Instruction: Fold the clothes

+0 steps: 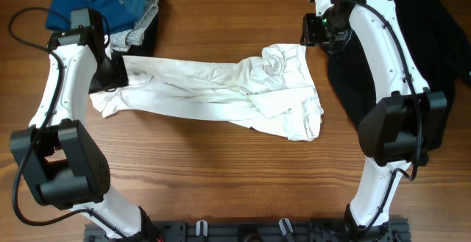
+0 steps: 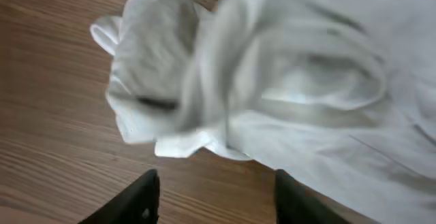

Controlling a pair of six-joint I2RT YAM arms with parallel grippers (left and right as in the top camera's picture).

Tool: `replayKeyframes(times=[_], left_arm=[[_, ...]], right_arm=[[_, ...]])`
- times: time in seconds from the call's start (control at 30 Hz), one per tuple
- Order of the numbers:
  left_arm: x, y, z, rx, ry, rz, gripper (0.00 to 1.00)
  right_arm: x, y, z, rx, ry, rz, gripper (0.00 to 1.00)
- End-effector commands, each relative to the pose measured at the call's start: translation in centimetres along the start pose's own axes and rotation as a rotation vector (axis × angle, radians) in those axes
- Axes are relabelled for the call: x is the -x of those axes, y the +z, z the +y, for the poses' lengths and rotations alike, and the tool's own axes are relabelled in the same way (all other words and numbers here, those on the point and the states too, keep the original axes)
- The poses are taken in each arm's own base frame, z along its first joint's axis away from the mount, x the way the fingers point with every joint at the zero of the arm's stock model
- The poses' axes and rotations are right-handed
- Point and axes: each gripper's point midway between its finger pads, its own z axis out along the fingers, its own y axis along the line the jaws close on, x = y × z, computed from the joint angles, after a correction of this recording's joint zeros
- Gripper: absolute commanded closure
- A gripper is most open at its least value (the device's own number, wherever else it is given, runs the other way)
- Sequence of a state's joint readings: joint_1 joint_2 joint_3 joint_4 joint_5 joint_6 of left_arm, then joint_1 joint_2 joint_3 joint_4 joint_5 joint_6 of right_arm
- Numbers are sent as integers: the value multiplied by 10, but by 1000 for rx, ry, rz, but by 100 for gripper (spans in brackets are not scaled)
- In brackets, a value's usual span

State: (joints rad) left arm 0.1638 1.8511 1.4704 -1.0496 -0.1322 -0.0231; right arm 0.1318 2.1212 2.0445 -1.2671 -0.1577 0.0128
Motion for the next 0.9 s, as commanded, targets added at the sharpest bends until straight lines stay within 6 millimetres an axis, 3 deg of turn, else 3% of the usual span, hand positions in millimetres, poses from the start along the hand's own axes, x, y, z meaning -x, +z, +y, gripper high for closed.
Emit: replayKeyframes(times=[0.0, 0.1, 0.2, 0.27, 0.37, 0.43, 0.5, 0.63, 0.87], left_arm=[[-8, -4, -4, -37, -18, 17, 30], [2, -4, -1, -39, -31, -21, 9], [6, -3, 9, -35, -60, -34, 1], [18, -1, 28, -30, -113, -78, 0], [38, 3, 37, -143, -67, -156, 0], [46, 16, 46, -182, -89, -173, 0], [39, 41, 41, -270, -67, -112, 0], [28, 72, 28, -331, -68, -28, 0], [16, 102, 15, -385, -77, 50, 0]], right_arm=[[-1, -6, 7, 25, -19, -7, 57], [-1, -6, 7, 25, -20, -7, 54], [-2, -6, 8, 25, -20, -6, 51], [-4, -6, 9, 26, -20, 5, 48], [-7, -5, 16, 33, -27, 15, 44], [-8, -5, 20, 34, -30, 20, 43], [-8, -4, 24, 37, -39, 21, 42], [-9, -4, 24, 36, -40, 22, 41], [-9, -4, 24, 36, -40, 21, 40]])
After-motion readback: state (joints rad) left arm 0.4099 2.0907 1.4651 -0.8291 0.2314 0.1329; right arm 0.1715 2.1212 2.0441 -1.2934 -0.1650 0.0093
